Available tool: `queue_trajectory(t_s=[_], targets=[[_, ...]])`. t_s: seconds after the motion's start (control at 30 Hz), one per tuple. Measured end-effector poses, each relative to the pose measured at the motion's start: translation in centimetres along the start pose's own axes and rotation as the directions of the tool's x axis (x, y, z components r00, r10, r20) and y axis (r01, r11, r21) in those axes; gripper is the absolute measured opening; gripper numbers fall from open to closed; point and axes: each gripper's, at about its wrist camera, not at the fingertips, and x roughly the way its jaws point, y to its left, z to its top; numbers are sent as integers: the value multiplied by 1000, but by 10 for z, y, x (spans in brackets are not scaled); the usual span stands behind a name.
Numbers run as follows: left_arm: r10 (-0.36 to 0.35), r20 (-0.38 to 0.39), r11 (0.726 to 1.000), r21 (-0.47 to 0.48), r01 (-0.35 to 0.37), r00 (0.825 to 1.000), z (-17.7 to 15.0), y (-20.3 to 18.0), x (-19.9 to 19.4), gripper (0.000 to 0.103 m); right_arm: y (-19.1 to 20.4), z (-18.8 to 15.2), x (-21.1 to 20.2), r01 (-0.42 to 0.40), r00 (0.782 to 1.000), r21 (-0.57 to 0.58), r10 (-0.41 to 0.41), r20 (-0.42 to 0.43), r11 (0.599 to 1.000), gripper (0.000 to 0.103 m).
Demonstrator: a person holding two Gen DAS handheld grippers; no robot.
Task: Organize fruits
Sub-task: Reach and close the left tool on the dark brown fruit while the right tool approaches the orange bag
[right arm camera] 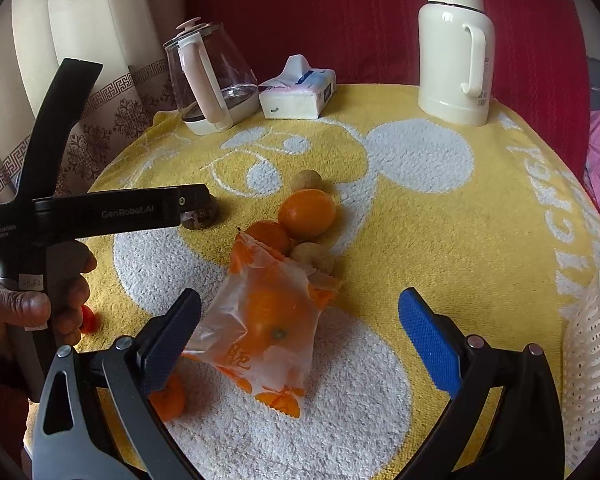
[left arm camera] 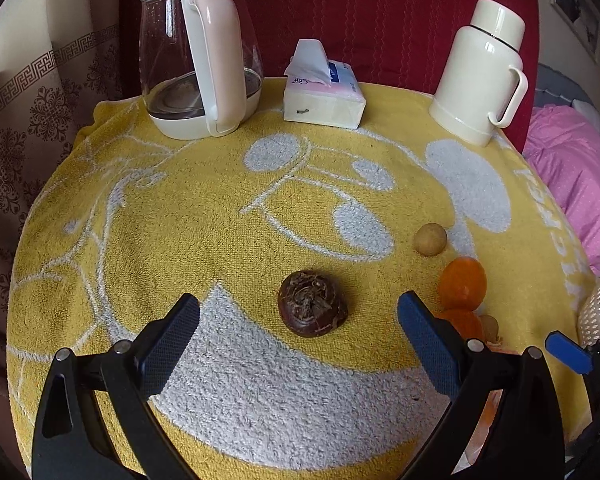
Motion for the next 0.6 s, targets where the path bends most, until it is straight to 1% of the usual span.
queue_trajectory(t_s=[0.07,0.13,0.2,0.43,0.5,0.6], targets=[[-5,-2,1000,-1,5,1000,2,0,4,97,0,0,1,-2,1000,1,2,-2,1000,100],[-13,-9,1000,-1,13,1000,3,0,9,93,0,0,1,-2,1000,2,2,-3,1000,100],[-20,-23,1000,-3,20,1000,5,0,15,84,0,0,1,-3,1000,4,3,-3,1000,100],[-29,-42,1000,-11,29,999,5,0,27,72,-1,0,3,-13,1000,9,13,-4,1000,100],[-36,-49,999,-14,35,998,4,1,30,61,-1,0,3,-15,1000,11,15,-6,1000,100],[-39,-48,999,-23,38,998,3,2,31,52,-1,1,5,-21,1000,12,21,-9,1000,100]])
